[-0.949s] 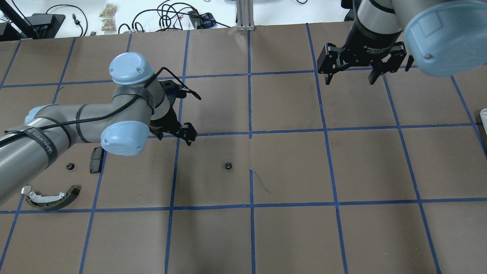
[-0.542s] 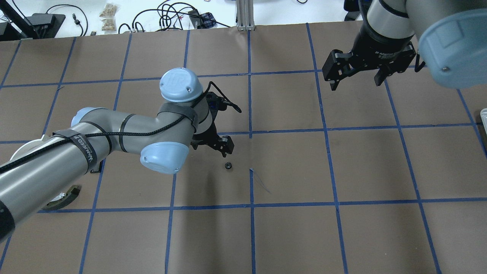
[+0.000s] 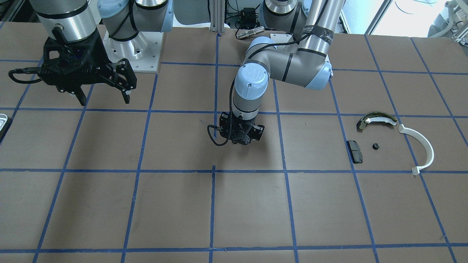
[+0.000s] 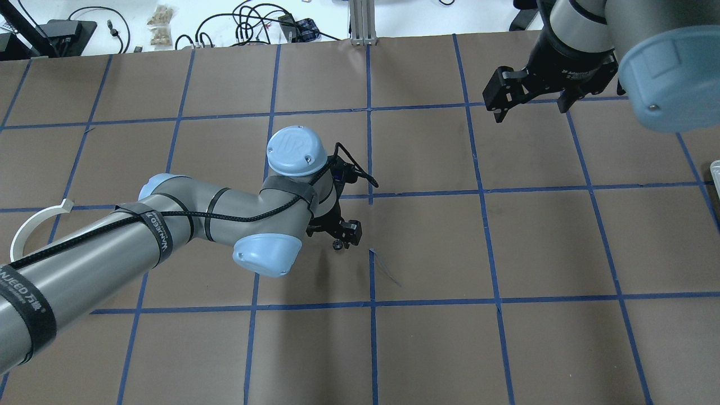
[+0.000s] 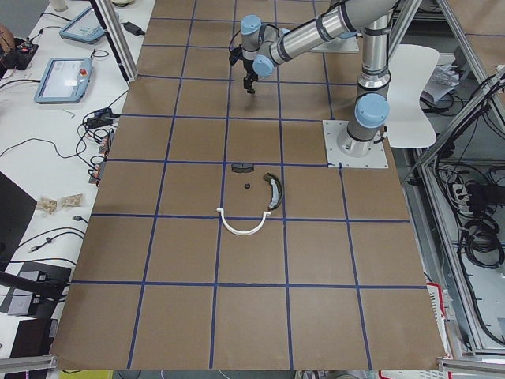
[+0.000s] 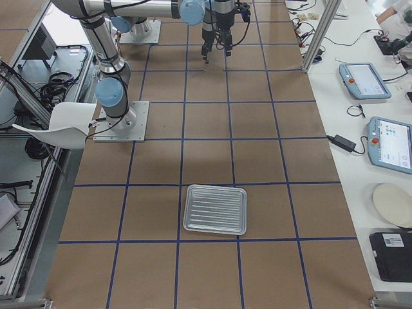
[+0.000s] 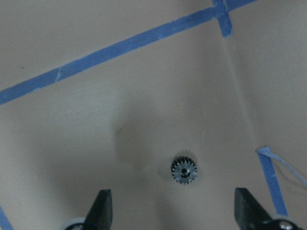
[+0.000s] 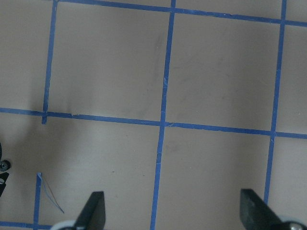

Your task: Place bearing gear from tray to pile

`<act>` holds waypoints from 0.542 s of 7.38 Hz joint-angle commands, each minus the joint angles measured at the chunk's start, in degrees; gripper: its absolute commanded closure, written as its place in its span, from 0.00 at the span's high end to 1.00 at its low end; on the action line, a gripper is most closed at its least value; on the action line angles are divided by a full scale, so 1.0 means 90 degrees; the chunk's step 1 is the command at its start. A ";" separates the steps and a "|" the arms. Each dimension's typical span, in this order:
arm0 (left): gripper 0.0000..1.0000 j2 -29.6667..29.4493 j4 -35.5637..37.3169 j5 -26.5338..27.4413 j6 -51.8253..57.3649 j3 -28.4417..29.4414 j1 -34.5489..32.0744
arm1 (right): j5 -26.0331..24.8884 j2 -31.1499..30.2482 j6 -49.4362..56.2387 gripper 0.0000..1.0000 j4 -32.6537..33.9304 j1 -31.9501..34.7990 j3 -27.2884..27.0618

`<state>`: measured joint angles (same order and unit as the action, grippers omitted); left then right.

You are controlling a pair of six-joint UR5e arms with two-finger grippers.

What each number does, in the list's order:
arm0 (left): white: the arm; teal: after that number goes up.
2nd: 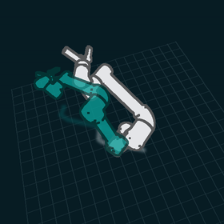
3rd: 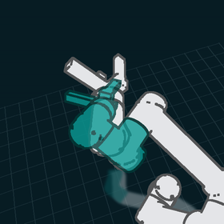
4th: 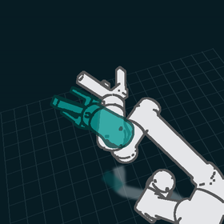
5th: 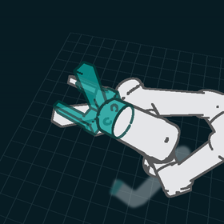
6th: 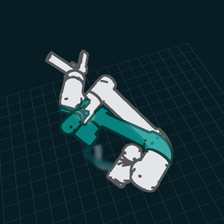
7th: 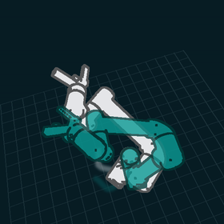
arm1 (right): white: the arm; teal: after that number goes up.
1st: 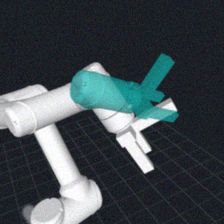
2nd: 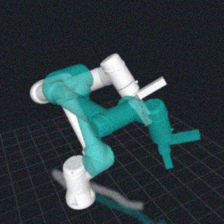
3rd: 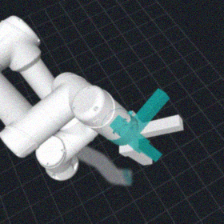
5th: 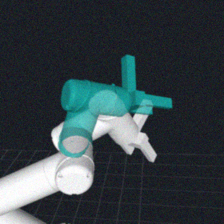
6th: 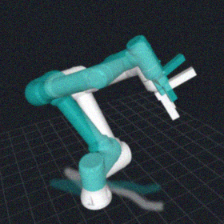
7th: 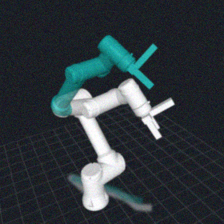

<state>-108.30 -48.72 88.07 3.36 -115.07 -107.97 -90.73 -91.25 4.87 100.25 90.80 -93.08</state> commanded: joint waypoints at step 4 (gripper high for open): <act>0.58 -0.0242 0.0188 -0.0011 0.0036 -0.0046 -0.0024 | 0.0022 -0.0007 -0.0092 1.00 0.0043 0.0009 -0.0077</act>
<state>-110.41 -47.11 88.04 3.57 -115.47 -108.12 -90.54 -91.31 4.06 100.57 90.87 -93.74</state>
